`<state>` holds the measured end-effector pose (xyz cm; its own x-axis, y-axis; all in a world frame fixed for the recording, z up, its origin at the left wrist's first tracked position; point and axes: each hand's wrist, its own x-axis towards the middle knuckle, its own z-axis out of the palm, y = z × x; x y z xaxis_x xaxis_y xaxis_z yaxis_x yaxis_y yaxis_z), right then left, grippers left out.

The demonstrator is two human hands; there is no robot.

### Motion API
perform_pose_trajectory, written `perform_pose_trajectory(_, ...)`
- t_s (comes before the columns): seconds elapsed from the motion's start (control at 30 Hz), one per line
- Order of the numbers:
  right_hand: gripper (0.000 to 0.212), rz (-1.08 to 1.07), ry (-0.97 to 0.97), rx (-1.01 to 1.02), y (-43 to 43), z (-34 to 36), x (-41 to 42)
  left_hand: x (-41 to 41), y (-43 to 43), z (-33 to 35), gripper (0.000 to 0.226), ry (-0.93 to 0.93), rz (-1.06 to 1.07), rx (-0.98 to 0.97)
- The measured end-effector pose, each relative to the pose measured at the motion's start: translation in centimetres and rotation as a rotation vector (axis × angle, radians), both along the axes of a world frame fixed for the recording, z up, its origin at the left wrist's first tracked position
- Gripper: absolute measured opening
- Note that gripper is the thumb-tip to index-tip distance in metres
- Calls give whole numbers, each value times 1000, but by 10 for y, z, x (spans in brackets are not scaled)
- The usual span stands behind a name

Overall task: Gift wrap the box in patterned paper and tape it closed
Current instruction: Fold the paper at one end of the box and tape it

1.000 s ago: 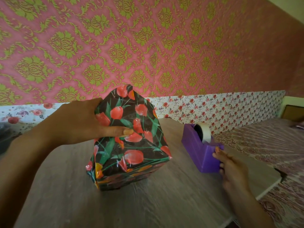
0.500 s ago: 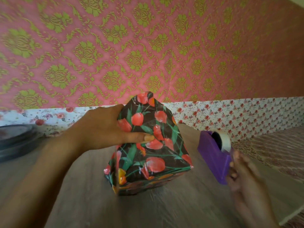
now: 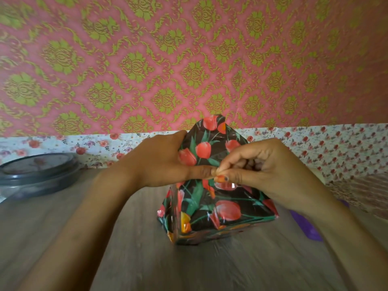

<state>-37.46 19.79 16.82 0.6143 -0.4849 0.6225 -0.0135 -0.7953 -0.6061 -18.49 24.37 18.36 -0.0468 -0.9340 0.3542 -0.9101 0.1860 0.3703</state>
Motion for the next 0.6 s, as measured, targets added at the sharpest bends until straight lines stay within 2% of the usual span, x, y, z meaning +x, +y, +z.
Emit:
perform_pose_trajectory(0.3, 20, -77, 57, 13, -2, 0, 3, 8, -7, -6, 79, -35, -3, -56)
perform_pose_trajectory(0.43, 39, -237, 105, -34, 0, 5, 2, 9, -4, -6, 79, -3, -17, -51)
perform_pose_trajectory(0.53, 62, -456, 191, -145, -7, 8, -4, 6, -4, -3, 80, -13, -1, -15)
perform_pose_trajectory(0.6, 68, -470, 248, -107, -10, 10, -4, 4, -3, -2, 78, -19, 4, 11)
